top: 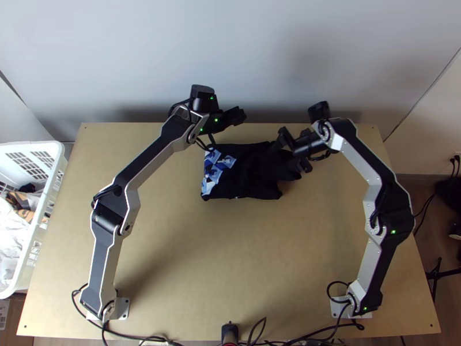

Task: Fold the t-shirt

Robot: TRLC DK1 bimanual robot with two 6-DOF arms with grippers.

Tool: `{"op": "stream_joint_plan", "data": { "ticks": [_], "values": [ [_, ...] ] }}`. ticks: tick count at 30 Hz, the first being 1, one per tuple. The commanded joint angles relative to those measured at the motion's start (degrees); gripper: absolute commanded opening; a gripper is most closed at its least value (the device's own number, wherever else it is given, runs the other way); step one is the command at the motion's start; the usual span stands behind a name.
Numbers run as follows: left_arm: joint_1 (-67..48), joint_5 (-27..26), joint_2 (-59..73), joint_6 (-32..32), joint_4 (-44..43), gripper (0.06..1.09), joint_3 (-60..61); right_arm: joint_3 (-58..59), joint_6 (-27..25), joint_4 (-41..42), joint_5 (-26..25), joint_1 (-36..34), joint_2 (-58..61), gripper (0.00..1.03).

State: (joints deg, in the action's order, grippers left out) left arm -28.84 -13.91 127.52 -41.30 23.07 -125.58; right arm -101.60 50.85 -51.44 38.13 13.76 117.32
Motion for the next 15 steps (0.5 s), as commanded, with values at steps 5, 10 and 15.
{"op": "stream_joint_plan", "data": {
  "ticks": [5, 10, 15],
  "values": [
    [0.63, -0.15, 0.44, -0.1, 0.05, 0.78, 0.07, 3.43, 2.94, -9.2, -0.25, 4.08, -0.42, 0.24],
    [1.07, -0.15, 0.62, -0.1, -0.04, 0.78, -0.02, 8.53, -0.93, -16.59, -0.34, 4.35, -0.33, 0.23],
    [1.42, -0.15, 0.71, -0.1, 0.13, 0.78, -0.02, 15.03, -5.94, -23.27, -1.74, 4.26, -3.15, 0.23]
  ]
}}
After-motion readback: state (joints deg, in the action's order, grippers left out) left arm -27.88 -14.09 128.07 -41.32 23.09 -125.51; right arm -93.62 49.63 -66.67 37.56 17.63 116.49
